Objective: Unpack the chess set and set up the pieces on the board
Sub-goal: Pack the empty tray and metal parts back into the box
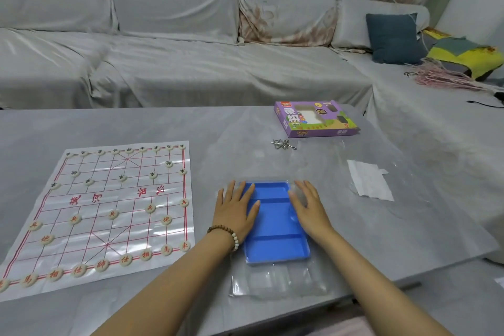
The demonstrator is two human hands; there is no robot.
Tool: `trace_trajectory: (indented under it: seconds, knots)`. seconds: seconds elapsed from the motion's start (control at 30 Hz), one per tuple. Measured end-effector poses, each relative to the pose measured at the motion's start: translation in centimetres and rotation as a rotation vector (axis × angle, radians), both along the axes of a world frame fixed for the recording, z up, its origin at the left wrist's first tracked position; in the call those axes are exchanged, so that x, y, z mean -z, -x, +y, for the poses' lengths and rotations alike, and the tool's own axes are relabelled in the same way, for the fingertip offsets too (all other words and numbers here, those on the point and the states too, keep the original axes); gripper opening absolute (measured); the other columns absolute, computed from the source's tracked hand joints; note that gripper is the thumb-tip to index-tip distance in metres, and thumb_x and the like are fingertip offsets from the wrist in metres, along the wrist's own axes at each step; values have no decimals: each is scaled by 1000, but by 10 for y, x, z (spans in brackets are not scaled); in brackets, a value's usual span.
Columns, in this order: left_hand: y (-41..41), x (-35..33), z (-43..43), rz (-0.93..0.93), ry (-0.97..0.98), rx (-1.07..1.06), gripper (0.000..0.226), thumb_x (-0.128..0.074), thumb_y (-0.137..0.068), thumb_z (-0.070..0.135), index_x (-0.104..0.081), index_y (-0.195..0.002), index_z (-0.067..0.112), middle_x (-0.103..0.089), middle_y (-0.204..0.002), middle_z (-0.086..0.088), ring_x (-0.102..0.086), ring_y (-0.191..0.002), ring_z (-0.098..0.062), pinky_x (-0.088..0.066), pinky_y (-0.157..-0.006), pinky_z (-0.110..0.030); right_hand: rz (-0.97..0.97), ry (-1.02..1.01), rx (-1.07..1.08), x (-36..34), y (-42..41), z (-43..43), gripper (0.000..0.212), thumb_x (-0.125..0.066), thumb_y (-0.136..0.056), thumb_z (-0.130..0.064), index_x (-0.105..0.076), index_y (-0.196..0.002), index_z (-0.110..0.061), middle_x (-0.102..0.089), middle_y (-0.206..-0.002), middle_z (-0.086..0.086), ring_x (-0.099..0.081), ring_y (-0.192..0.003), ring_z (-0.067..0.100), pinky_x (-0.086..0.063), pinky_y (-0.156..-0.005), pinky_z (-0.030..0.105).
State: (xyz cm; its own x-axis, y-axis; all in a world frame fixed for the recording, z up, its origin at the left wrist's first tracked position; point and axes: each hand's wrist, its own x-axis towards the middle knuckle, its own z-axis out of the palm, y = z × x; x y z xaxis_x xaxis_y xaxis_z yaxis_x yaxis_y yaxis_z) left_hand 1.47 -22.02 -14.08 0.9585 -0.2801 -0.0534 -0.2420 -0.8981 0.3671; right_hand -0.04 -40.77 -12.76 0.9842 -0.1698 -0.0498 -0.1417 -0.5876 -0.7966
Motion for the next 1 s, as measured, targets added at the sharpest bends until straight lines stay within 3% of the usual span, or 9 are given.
trace_trajectory:
  seconds: [0.17, 0.33, 0.43, 0.57, 0.7, 0.8, 0.93, 1.0]
  knots:
    - [-32, -2, -14, 8, -66, -1, 56, -15, -96, 53, -4, -148, 34, 2, -157, 5, 9, -144, -20, 10, -115, -41, 28, -167, 94, -11, -82, -28, 57, -57, -91, -37, -38, -141, -19, -33, -150, 2, -31, -138, 19, -28, -109, 31]
    - [-62, 0, -19, 30, -66, -96, 55, -17, -95, 54, -20, -146, 31, -15, -155, 3, -2, -144, -21, 3, -117, -43, 106, -134, 43, 1, -158, -31, 64, -67, -85, -33, -41, -139, -12, -40, -146, 6, -38, -133, 20, -30, -105, 26]
    - [-66, 3, -21, 9, -75, -115, 55, -17, -95, 54, -23, -144, 31, -19, -154, 4, -4, -144, -21, 1, -116, -43, 65, -5, 10, 16, -194, -21, 67, -67, -84, -35, -38, -141, -13, -37, -147, 7, -35, -135, 20, -26, -112, 29]
    - [-65, 2, -22, -8, -60, -129, 55, -17, -95, 55, -24, -144, 31, -23, -152, 5, -7, -143, -21, -1, -116, -42, 78, 359, -60, 28, -219, -12, 55, -54, -91, -41, -39, -142, -24, -30, -153, 3, -24, -141, 20, -18, -116, 34]
    - [-64, 2, -22, -17, -68, -127, 62, -7, -90, 58, -27, -142, 31, -26, -149, 6, -10, -142, -20, -4, -116, -42, -109, 428, -56, 25, -215, -9, 28, -59, -90, -29, -65, -116, -19, -61, -122, 2, -52, -115, 22, -41, -93, 30]
    - [-62, 1, -21, -17, -59, -121, 55, -14, -94, 55, -30, -140, 30, -29, -147, 5, -12, -141, -21, -5, -116, -42, -149, 441, -87, 19, -204, -12, 15, -64, -87, -23, -71, -98, -17, -67, -103, 2, -60, -97, 20, -43, -76, 26]
    - [-61, -2, -20, -19, -35, -115, 51, -18, -96, 52, -32, -139, 27, -30, -146, 4, -14, -140, -20, -6, -115, -41, -122, 321, -27, 9, -191, -17, 14, -69, -83, -17, -73, -96, -11, -72, -94, 3, -64, -87, 17, -47, -76, 25]
    - [-59, -4, -19, -14, -8, -111, 52, -20, -97, 50, -27, -142, 26, -25, -150, 4, -11, -142, -19, -3, -116, -41, -124, 160, 91, 2, -185, -22, 12, -72, -80, -15, -74, -92, -10, -73, -87, 5, -67, -82, 19, -53, -76, 28]
